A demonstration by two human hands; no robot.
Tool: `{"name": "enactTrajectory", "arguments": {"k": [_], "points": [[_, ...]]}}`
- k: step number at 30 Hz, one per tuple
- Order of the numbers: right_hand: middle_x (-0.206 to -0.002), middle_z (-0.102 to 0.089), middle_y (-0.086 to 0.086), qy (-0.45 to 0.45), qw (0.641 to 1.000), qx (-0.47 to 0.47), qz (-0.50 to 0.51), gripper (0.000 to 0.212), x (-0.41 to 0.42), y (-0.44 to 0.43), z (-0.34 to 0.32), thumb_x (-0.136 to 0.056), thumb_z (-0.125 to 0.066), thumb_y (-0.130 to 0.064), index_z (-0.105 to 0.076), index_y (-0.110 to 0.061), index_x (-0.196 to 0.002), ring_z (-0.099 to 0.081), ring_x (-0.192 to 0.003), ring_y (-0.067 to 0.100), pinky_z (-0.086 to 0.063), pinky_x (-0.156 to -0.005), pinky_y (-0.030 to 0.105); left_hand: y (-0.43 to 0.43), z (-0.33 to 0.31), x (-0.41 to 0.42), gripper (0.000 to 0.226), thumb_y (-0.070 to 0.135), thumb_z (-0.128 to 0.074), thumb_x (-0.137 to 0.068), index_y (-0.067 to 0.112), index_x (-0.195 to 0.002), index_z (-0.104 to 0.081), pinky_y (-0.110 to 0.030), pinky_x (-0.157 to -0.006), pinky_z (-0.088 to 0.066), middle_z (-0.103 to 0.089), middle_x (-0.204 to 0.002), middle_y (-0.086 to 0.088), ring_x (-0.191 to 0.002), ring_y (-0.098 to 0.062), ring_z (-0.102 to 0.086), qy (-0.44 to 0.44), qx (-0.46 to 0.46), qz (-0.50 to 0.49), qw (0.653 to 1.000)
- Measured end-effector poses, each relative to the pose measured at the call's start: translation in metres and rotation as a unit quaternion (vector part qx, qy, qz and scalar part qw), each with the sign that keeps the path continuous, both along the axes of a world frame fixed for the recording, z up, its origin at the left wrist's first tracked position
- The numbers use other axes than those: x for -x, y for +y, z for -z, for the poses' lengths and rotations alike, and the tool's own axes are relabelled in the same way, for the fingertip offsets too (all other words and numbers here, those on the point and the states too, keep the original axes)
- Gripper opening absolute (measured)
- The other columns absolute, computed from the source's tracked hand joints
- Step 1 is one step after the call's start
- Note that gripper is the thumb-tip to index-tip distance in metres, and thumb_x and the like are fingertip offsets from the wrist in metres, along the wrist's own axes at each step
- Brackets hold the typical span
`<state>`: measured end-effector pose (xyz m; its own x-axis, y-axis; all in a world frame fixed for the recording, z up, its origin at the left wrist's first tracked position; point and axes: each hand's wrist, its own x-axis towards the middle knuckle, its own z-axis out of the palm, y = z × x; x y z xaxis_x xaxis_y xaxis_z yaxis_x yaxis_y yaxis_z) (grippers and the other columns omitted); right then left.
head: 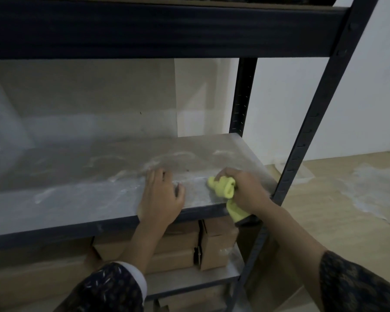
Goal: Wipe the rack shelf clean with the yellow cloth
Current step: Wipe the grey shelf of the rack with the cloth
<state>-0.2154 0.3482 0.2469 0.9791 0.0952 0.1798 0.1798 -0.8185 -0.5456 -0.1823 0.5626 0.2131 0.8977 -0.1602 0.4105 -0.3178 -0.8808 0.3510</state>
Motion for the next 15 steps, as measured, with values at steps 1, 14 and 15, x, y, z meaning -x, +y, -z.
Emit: {"name": "enactTrajectory", "arguments": {"k": [1, 14, 15], "points": [[-0.097, -0.068, -0.001, 0.009, 0.998, -0.043, -0.053, 0.036, 0.009, 0.001, -0.005, -0.073, -0.062, 0.007, -0.066, -0.018, -0.099, -0.062, -0.089, 0.017, -0.043, -0.065, 0.027, 0.000, 0.000, 0.001, 0.034, 0.027, -0.046, -0.091, 0.001, -0.109, -0.057, -0.038, -0.086, -0.048, -0.051, -0.110, -0.012, -0.108, -0.027, -0.047, 0.000, -0.001, -0.001, 1.000], [-0.099, -0.068, 0.009, -0.050, 0.995, 0.039, 0.081, 0.039, -0.011, -0.002, 0.006, -0.076, -0.056, 0.009, -0.064, -0.014, -0.106, -0.062, -0.091, 0.027, -0.042, -0.067, 0.029, -0.001, -0.004, 0.002, 0.039, 0.031, -0.042, -0.092, 0.002, -0.115, -0.056, -0.044, -0.095, -0.046, -0.050, -0.118, -0.013, -0.119, -0.032, -0.045, 0.029, -0.004, -0.011, 0.999], [-0.098, -0.069, 0.007, -0.050, 0.998, 0.004, 0.035, 0.038, -0.002, 0.000, 0.006, -0.074, -0.059, 0.010, -0.067, -0.016, -0.102, -0.062, -0.091, 0.023, -0.043, -0.066, 0.027, -0.001, -0.003, 0.003, 0.039, 0.031, -0.042, -0.092, 0.002, -0.114, -0.056, -0.043, -0.094, -0.046, -0.050, -0.117, -0.013, -0.118, -0.031, -0.044, 0.028, -0.005, -0.012, 1.000]]}}
